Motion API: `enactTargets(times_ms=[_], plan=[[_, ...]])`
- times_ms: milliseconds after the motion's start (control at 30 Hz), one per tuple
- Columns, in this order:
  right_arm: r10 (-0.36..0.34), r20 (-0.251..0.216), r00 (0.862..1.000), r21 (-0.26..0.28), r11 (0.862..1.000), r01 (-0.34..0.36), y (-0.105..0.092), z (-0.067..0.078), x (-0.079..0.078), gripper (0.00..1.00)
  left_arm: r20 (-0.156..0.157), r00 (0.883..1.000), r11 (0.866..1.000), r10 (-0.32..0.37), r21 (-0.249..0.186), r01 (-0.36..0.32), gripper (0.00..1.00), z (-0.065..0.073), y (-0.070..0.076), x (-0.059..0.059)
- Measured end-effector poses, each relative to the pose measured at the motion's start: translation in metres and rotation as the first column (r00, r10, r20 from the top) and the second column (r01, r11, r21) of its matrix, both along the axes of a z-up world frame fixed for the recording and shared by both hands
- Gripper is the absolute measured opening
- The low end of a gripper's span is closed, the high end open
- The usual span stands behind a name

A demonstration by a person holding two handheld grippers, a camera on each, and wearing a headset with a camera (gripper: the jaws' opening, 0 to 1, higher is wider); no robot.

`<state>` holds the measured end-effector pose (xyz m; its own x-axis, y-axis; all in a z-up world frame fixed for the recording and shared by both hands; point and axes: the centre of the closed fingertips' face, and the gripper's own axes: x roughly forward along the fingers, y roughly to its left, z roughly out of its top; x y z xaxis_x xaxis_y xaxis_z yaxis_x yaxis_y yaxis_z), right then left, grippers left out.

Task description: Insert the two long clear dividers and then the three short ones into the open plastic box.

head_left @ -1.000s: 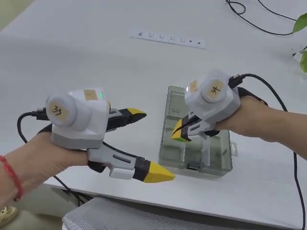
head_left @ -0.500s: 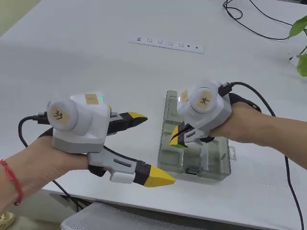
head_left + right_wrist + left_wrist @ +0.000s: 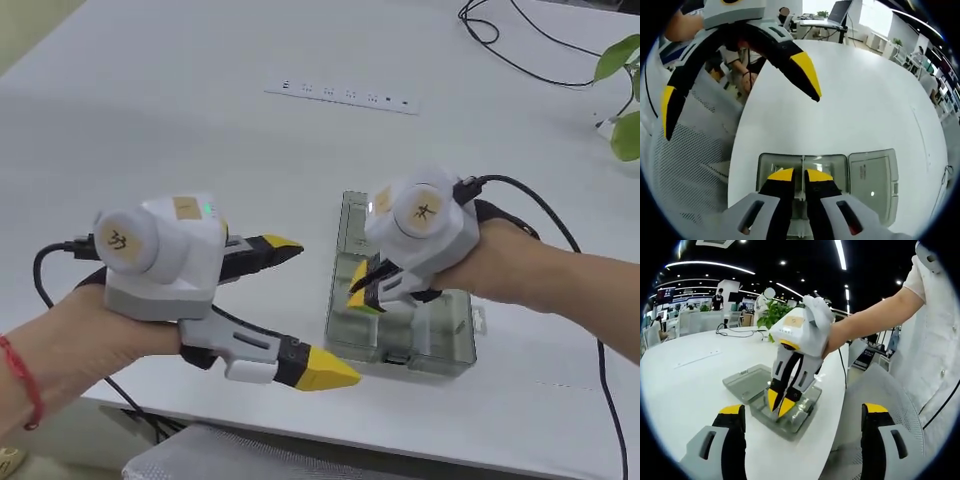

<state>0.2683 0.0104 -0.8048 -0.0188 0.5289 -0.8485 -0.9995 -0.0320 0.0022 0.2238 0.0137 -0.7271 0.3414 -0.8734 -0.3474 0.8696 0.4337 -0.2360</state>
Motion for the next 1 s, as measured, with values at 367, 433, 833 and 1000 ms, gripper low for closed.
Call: enactTargets(times_ms=[367, 433, 833, 1000], plan=[[-0.103, -0.033, 0.994, 0.146, 0.984, 0.107, -0.004, 0.046, 0.004, 0.15, 0.005, 1.000, 1.000, -0.006, 0.002, 0.006, 0.98, 0.004, -0.001, -0.001], [-0.117, -0.029, 0.993, 0.168, 0.978, 0.120, -0.007, 0.054, 0.006, 0.16, 0.006, 1.000, 1.000, -0.008, 0.002, 0.008, 0.98, 0.005, -0.001, -0.001], [-0.188, -0.035, 0.982, 0.250, 0.949, 0.191, -0.039, 0.088, 0.013, 0.27, 0.012, 1.000, 1.000, -0.014, 0.008, 0.014, 0.99, 0.009, -0.002, 0.000], [-0.194, -0.028, 0.981, 0.249, 0.949, 0.195, -0.055, 0.094, 0.013, 0.33, 0.012, 1.000, 1.000, -0.012, 0.015, 0.012, 1.00, 0.010, -0.001, 0.000]])
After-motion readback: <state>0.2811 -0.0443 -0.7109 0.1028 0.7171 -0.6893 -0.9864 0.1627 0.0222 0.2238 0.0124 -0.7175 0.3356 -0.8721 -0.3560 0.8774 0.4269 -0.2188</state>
